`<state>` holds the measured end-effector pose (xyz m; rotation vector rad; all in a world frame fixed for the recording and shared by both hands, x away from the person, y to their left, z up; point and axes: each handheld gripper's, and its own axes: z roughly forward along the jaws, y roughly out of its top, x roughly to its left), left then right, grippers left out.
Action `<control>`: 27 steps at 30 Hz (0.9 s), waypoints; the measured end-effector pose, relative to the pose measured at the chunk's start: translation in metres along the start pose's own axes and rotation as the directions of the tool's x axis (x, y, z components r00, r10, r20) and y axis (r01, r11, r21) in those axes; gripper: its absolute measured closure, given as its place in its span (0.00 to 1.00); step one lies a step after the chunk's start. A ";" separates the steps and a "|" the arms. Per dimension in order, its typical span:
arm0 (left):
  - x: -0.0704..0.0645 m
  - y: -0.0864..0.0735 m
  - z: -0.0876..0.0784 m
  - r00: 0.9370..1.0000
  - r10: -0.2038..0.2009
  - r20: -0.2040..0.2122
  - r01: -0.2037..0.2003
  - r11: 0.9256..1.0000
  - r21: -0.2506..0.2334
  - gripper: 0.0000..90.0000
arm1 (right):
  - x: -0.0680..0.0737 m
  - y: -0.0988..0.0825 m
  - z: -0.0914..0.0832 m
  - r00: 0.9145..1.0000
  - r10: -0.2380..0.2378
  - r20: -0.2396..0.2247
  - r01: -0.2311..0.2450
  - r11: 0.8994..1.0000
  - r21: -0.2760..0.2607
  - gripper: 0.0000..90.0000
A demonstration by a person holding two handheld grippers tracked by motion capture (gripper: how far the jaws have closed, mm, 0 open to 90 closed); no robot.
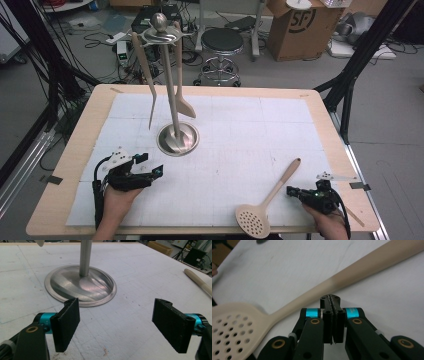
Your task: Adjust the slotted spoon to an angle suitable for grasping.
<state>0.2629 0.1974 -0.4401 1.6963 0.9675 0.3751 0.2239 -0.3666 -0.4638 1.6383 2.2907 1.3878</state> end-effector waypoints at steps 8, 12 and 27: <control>0.000 0.000 -0.001 1.000 -0.001 0.004 0.001 1.000 -0.003 0.26 | 0.017 -0.003 0.010 0.999 -0.013 -0.040 0.016 0.998 0.064 1.00; 0.001 -0.001 0.000 1.000 -0.002 -0.001 0.002 1.000 0.003 0.26 | 0.023 -0.003 0.017 0.999 -0.011 -0.042 0.013 0.999 0.043 1.00; 0.002 -0.002 0.000 1.000 -0.005 -0.009 0.005 1.000 0.008 0.26 | 0.038 0.024 0.050 0.999 -0.053 0.006 0.053 0.995 0.081 1.00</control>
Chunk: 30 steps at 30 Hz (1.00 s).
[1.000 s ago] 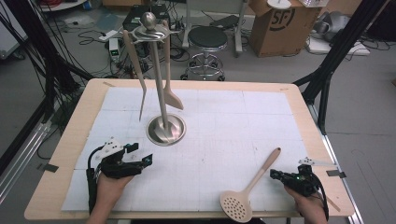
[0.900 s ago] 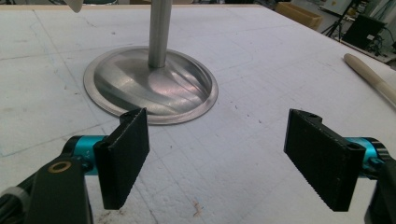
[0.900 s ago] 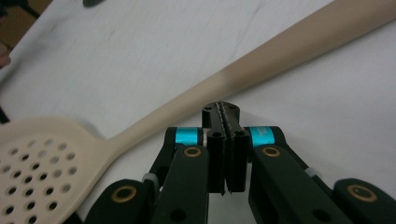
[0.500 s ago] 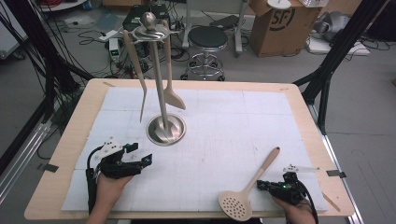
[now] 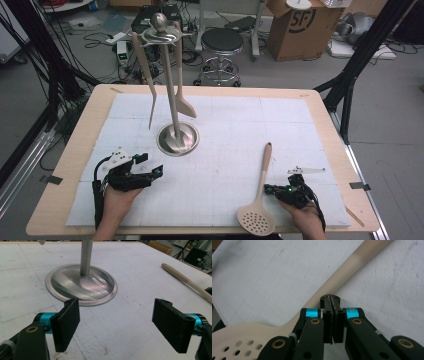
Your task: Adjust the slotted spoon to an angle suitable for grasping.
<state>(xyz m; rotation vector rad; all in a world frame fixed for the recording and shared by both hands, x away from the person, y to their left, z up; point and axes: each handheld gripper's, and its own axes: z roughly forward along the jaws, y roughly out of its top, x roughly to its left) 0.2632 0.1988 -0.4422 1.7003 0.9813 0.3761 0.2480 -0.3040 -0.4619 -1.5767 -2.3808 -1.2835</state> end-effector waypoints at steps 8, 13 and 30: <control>0.000 0.000 0.001 1.000 0.002 0.002 -0.002 1.000 0.005 0.26 | -0.002 0.019 0.016 1.000 0.008 -0.022 -0.008 1.000 0.025 1.00; 0.000 0.000 0.001 1.000 0.001 0.004 -0.001 1.000 0.003 0.26 | -0.003 0.031 0.025 0.999 0.008 -0.031 -0.006 0.999 0.052 1.00; 0.000 0.000 0.003 1.000 -0.003 0.002 0.003 1.000 0.006 0.26 | 0.003 0.072 0.060 0.995 -0.041 -0.091 0.055 0.986 0.156 1.00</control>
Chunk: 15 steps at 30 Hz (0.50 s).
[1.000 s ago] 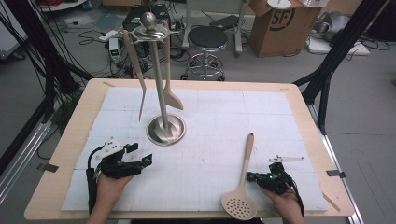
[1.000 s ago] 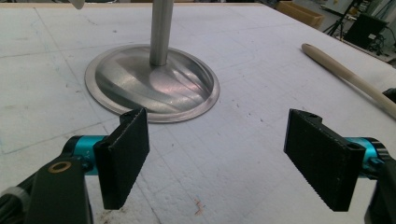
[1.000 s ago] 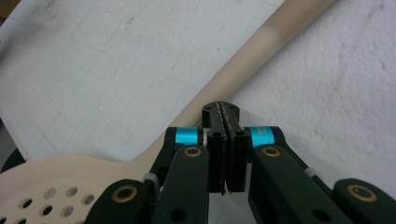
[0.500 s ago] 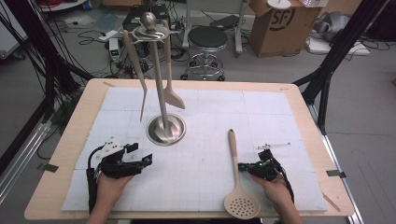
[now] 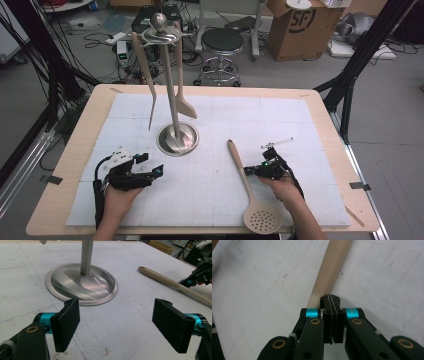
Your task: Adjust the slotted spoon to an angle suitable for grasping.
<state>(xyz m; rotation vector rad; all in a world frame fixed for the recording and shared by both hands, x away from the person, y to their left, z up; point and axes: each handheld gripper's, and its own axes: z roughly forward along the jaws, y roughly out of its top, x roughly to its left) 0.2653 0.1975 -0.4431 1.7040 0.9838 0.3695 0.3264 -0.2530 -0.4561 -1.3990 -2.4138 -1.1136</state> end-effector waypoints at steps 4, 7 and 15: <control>0.001 0.000 -0.001 1.000 -0.006 -0.002 0.006 1.000 -0.002 0.26 | 0.004 0.009 0.007 1.000 -0.024 0.009 0.024 1.000 0.019 1.00; 0.001 0.000 -0.001 1.000 -0.006 -0.001 0.006 1.000 -0.003 0.26 | 0.007 0.012 0.010 0.999 -0.037 0.015 0.037 0.999 0.026 1.00; 0.002 0.000 -0.001 1.000 -0.006 0.000 0.006 1.000 -0.004 0.26 | 0.017 0.017 0.015 0.995 -0.089 0.048 0.086 0.995 0.048 1.00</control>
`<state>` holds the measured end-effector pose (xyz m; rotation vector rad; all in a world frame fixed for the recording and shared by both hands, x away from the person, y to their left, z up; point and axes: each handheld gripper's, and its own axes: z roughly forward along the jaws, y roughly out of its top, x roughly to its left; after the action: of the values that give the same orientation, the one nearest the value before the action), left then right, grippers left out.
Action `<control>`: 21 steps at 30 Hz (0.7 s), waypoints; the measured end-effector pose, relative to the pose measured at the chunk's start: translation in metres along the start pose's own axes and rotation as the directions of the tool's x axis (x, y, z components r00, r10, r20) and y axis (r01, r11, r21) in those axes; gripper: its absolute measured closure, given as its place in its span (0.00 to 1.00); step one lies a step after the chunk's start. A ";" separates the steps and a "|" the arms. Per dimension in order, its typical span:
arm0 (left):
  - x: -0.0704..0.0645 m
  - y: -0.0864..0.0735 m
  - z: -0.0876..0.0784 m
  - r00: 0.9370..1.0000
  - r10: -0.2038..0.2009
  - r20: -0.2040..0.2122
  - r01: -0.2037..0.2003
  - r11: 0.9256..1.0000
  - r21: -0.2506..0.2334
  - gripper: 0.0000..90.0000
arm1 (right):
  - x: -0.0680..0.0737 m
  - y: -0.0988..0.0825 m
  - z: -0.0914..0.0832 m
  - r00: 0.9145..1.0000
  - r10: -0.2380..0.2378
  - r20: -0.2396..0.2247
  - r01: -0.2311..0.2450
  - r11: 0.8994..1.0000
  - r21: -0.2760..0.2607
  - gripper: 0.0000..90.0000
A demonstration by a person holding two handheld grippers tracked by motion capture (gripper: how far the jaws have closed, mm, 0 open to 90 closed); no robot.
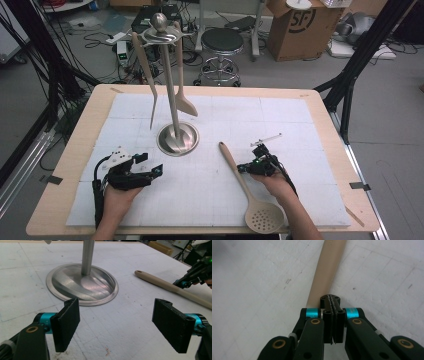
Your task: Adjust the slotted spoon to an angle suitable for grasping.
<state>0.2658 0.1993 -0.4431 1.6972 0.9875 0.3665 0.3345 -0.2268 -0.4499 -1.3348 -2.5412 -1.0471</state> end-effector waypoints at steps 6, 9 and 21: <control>0.001 -0.001 -0.003 1.000 -0.008 -0.002 0.008 1.000 -0.002 0.26 | 0.005 -0.001 -0.006 1.000 -0.010 -0.006 0.010 1.000 0.001 1.00; 0.002 -0.002 -0.005 1.000 -0.015 -0.010 0.014 1.000 -0.005 0.26 | 0.006 -0.007 -0.017 0.999 0.009 -0.050 -0.010 0.999 -0.032 1.00; 0.002 -0.002 -0.007 1.000 -0.015 -0.012 0.015 1.000 -0.008 0.26 | 0.047 -0.024 -0.018 0.992 -0.057 -0.115 0.065 0.996 0.066 1.00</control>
<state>0.2613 0.2051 -0.4429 1.6814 1.0054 0.3710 0.2835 -0.2143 -0.4318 -1.1538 -2.5244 -1.0041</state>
